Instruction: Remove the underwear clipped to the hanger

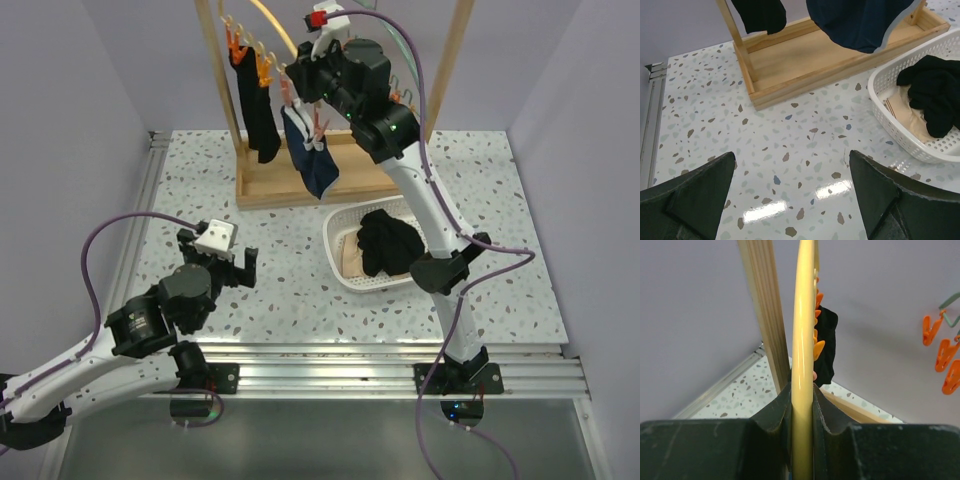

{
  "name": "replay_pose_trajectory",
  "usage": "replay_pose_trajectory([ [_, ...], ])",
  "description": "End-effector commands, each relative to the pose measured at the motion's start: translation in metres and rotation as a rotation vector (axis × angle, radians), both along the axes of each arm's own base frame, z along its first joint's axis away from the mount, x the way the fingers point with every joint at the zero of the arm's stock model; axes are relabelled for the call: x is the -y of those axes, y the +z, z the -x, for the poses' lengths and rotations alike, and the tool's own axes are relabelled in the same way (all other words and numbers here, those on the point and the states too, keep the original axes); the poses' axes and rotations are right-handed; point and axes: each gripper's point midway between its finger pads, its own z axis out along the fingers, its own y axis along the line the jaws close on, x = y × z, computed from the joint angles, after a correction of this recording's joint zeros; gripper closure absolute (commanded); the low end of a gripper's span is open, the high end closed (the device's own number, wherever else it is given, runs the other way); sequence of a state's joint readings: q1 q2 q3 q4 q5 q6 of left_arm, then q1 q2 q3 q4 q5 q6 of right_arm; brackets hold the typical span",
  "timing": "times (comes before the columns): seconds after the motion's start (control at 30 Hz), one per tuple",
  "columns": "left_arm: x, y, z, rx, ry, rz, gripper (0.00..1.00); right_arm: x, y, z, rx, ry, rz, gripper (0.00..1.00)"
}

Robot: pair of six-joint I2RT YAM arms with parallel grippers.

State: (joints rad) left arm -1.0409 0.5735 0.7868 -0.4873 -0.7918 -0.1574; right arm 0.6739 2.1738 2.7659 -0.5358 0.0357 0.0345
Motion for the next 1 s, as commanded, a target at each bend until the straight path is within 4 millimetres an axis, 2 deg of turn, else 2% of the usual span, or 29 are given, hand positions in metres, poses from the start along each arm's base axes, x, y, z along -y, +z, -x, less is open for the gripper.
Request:
replay_pose_trajectory([
  [0.0,0.002,0.002,-0.002,0.013,-0.001,0.028,0.00,0.016,0.089,0.023,0.197,0.002,-0.177,1.00],
  [0.3,0.002,0.002,-0.002,0.015,0.001,0.029,0.00,0.032,0.105,0.031,0.225,-0.005,-0.184,1.00],
  [0.4,0.001,0.003,-0.002,0.017,0.002,0.033,0.00,0.036,0.103,0.036,0.209,0.008,-0.165,1.00],
  [0.43,0.001,0.004,-0.002,0.018,0.002,0.036,0.00,0.035,0.094,0.034,0.185,0.011,-0.143,1.00],
  [0.5,0.001,0.005,-0.002,0.021,0.001,0.044,0.00,0.041,0.096,0.039,0.181,0.007,-0.132,1.00],
  [0.57,0.000,0.007,-0.002,0.028,0.001,0.054,0.00,0.041,0.087,0.037,0.157,0.004,-0.114,1.00],
  [0.8,-0.002,0.011,0.000,0.039,-0.002,0.077,0.00,0.048,0.088,0.052,0.151,0.040,-0.079,1.00],
  [0.9,-0.004,0.014,0.000,0.045,0.000,0.090,0.00,0.052,0.079,0.056,0.126,0.045,-0.054,1.00],
  [0.97,-0.003,0.016,0.001,0.051,-0.004,0.106,0.00,0.057,0.083,0.066,0.125,0.055,-0.050,1.00],
])
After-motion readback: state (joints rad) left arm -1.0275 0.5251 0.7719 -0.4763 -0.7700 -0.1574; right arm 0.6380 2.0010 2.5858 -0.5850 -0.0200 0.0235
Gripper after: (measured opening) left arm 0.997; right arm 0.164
